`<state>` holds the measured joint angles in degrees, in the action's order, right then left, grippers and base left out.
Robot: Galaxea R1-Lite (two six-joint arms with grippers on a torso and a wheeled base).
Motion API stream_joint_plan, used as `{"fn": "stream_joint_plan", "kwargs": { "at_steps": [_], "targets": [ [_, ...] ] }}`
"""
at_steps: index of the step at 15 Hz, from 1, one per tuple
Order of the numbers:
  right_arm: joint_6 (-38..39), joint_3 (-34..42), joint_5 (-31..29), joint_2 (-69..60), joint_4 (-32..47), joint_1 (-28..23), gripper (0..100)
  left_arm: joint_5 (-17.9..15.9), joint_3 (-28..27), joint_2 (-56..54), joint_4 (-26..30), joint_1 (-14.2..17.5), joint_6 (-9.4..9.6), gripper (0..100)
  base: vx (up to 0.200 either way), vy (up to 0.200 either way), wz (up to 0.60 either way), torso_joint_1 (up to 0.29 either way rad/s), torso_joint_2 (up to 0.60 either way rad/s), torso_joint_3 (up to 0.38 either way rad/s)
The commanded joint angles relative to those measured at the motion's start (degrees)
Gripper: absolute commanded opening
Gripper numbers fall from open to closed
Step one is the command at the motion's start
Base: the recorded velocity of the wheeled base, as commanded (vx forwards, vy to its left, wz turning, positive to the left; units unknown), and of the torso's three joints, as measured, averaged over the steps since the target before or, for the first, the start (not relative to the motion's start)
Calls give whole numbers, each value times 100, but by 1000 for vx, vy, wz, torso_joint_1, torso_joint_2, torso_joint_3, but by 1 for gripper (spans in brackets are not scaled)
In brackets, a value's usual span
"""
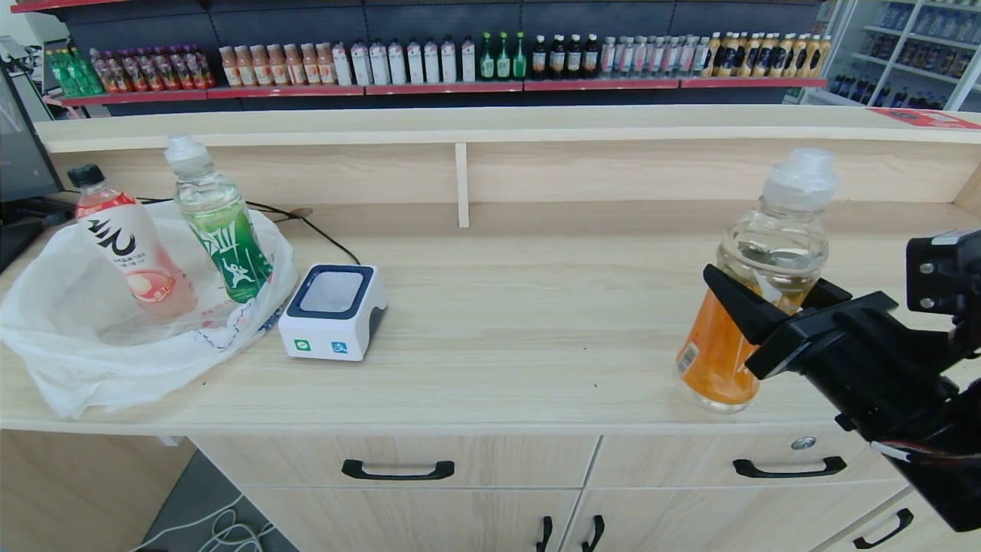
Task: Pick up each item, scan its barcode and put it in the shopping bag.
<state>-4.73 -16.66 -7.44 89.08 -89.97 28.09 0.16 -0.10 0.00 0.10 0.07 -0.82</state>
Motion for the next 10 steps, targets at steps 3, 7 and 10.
{"fn": "stream_joint_plan", "kwargs": {
  "at_steps": [3,7,10],
  "targets": [
    [-10,49,23,-119,-3,-31,0,2,10,0,-1,1,-6,100,0,0,0,0,0,0],
    [-28,-364,23,22,-3,-49,0,2,1,0,-1,1,-6,100,0,0,0,0,0,0],
    [7,-557,14,189,-3,-58,0,2,10,0,-1,1,-6,100,0,133,0,3,0,0]
  ]
}}
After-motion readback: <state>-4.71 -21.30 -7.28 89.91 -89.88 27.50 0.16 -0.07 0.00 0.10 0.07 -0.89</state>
